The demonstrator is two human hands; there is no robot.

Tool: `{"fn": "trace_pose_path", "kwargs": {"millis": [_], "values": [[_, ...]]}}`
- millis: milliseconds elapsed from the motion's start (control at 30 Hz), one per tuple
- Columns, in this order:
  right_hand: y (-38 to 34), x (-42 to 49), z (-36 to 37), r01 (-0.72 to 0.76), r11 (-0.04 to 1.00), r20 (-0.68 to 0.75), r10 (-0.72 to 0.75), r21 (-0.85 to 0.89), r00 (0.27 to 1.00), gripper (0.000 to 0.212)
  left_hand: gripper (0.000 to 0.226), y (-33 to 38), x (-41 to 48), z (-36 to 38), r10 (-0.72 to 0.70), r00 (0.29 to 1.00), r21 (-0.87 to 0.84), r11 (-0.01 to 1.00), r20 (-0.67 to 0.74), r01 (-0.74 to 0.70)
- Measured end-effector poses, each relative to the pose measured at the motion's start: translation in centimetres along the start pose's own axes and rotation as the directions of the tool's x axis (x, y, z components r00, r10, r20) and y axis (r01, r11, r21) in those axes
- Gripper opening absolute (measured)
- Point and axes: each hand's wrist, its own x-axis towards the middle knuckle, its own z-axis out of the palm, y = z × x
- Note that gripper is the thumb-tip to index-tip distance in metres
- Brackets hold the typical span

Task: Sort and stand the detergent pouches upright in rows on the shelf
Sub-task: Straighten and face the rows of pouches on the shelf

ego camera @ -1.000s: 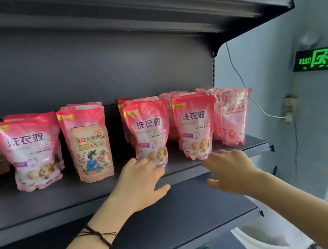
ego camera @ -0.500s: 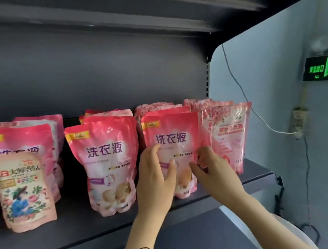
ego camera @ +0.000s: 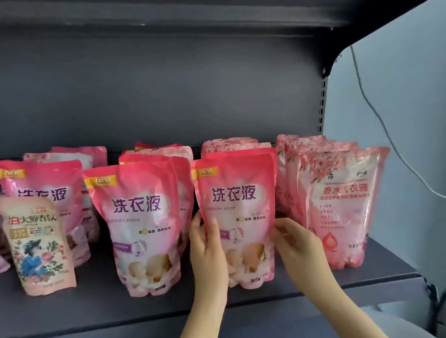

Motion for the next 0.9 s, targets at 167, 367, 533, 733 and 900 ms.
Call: {"fn": "trace_pose_path", "kwargs": {"millis": [167,367,533,733,900], "values": [[1.1,0.8,0.1,-0.037,0.996,0.018,0.035,0.078,0.999,0.022,0.008,-0.1,0.2,0.3,-0.055,0.998,-0.042,0.998,-0.004,0.055],[1.0,0.5,0.8,-0.047,0.987,-0.045,0.054,0.155,0.997,0.024,0.015,-0.5,0.2,0.4,0.012,1.000,-0.016,1.000,-0.025,-0.013],[-1.3,0.2,0.6,0.042,0.973,-0.143,-0.010,0.225,0.990,0.024,0.014,1.4,0.3,0.8,0.191,0.980,0.018,0.982,-0.063,-0.191],[-5.6,-0.3,2.6,0.139,0.959,-0.281,-0.066,0.248,0.957,0.026,0.020,6.1,-0.4,-1.7,0.343,0.937,-0.036,0.938,-0.060,-0.346],[-10.5,-2.8,8.0,0.201,0.937,-0.325,-0.103,0.287,0.940,0.026,0.018,9.0,-0.5,-7.6,0.417,0.897,-0.058,0.902,-0.146,-0.429]]}}
